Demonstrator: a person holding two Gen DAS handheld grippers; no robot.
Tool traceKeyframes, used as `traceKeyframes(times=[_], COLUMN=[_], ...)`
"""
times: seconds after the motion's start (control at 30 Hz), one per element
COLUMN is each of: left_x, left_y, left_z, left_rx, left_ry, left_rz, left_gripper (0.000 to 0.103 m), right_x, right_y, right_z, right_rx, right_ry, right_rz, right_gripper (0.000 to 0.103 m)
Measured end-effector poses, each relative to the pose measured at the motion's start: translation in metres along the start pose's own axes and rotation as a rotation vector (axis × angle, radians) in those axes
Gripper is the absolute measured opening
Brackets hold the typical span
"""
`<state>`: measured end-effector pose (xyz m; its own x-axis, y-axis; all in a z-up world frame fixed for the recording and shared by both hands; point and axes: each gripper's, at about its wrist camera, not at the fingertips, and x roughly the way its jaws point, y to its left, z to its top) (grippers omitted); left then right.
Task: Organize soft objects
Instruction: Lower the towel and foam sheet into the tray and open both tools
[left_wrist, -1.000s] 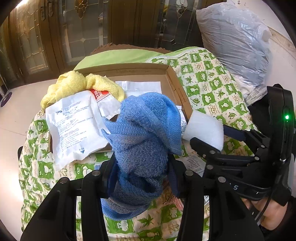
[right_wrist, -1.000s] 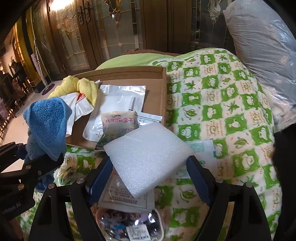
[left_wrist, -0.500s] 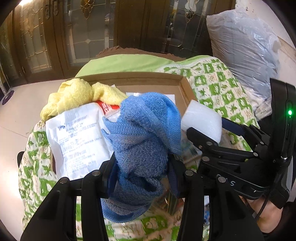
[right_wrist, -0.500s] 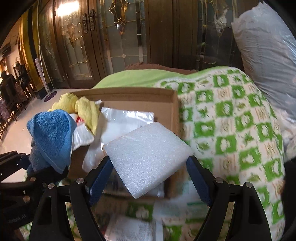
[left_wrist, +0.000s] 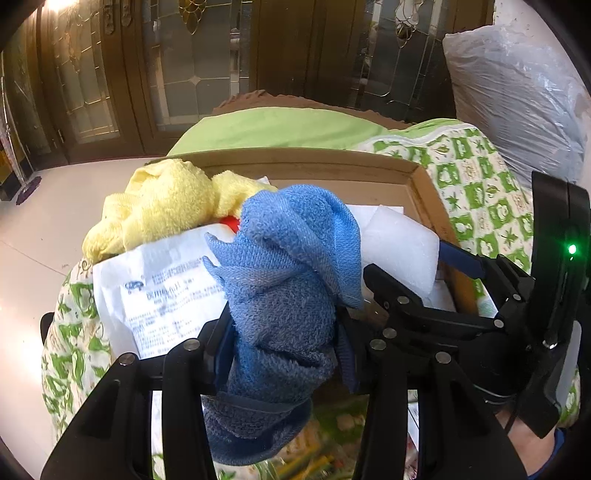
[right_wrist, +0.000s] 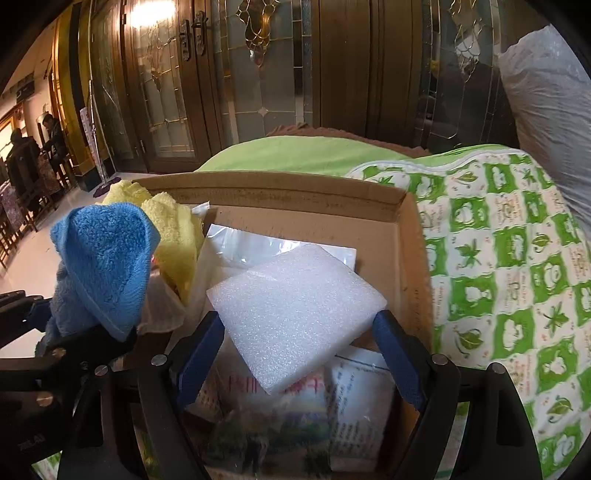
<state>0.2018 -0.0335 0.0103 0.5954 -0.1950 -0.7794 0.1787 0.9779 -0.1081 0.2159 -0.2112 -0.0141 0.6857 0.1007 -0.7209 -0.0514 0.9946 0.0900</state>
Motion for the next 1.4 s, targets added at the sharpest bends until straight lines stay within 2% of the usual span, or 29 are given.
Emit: traceKeyframes(times=[0.47,0.63,0.8,1.17,1.4], left_x=[0.014,0.015,0.013,-0.01,-0.026], left_y=[0.003,0.004,0.002,0.005,-0.001], left_z=[0.0,0.002,-0.001,-0.004,-0.014], left_rx=[0.028,0.025,0.02,-0.01,0.007], left_ry=[-0.027,-0.033,-0.039,-0.063,-0.07], left_rz=[0.003,0.001,0.012,0.0,0.004], left_gripper=[0.047,0.05,0.055,0.07,0.07], right_x=[0.035,0.04,0.03,-0.002,-0.024], right_y=[0.002,0.001,-0.002,-0.001,-0.016], right_z=[0.029,0.03,0.026,0.009,-0.006], right_rx=[-0.025,-0.027,-0.015,-0.066,-0.025], right_ry=[0.003,-0.008,-0.02,-0.015,0.031], right_rz=[-0.006,-0.035,-0.055,-0.079,-0.084], right_gripper=[0.085,0.094,0.102,0.103,0.103])
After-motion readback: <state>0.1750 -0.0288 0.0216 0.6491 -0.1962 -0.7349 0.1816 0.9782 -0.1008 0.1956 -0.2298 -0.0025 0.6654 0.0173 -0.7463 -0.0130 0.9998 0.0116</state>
